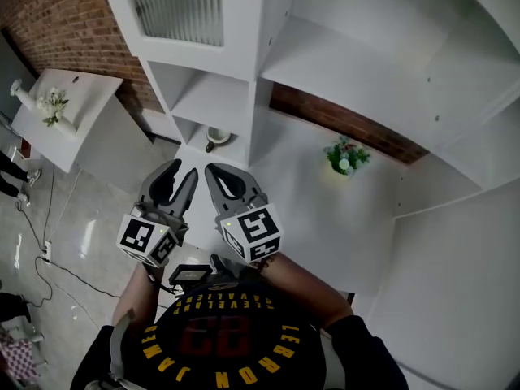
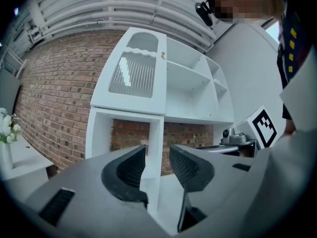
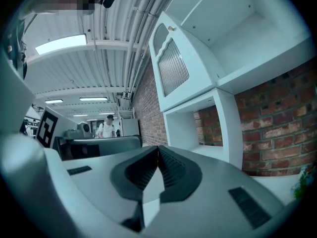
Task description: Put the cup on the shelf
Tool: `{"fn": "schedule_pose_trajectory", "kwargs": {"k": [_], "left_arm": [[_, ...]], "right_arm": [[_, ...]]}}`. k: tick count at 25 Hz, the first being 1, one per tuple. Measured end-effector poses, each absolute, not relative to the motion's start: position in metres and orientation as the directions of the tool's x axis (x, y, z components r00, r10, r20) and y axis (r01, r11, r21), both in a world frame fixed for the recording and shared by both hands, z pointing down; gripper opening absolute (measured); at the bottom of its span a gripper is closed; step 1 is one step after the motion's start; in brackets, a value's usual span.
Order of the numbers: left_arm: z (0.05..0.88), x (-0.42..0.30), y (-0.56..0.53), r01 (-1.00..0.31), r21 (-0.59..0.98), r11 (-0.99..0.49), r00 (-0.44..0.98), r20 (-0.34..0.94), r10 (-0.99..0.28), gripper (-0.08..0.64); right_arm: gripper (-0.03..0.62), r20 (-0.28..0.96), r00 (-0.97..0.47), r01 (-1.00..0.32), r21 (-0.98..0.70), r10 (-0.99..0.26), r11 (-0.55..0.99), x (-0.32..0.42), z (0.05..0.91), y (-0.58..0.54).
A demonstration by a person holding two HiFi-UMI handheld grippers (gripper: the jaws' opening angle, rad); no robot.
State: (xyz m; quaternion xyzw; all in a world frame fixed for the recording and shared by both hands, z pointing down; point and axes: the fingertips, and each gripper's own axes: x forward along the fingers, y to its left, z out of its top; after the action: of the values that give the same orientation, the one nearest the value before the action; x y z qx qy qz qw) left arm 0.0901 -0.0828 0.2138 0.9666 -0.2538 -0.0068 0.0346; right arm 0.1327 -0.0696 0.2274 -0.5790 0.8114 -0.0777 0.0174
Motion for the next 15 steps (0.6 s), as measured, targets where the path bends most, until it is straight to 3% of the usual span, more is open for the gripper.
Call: {"fn": "schedule_pose_trajectory", "kwargs": {"k": [15], "left_arm": [[0.231, 0.09, -0.102, -0.49, 0.102, -0.866, 0.871, 0.035, -0.489, 0.156]], "right_arm": [[0.006, 0.062, -0.322, -0.941, -0.134, -0.945, 0.312, 0.142, 0.238, -0.09]]}}
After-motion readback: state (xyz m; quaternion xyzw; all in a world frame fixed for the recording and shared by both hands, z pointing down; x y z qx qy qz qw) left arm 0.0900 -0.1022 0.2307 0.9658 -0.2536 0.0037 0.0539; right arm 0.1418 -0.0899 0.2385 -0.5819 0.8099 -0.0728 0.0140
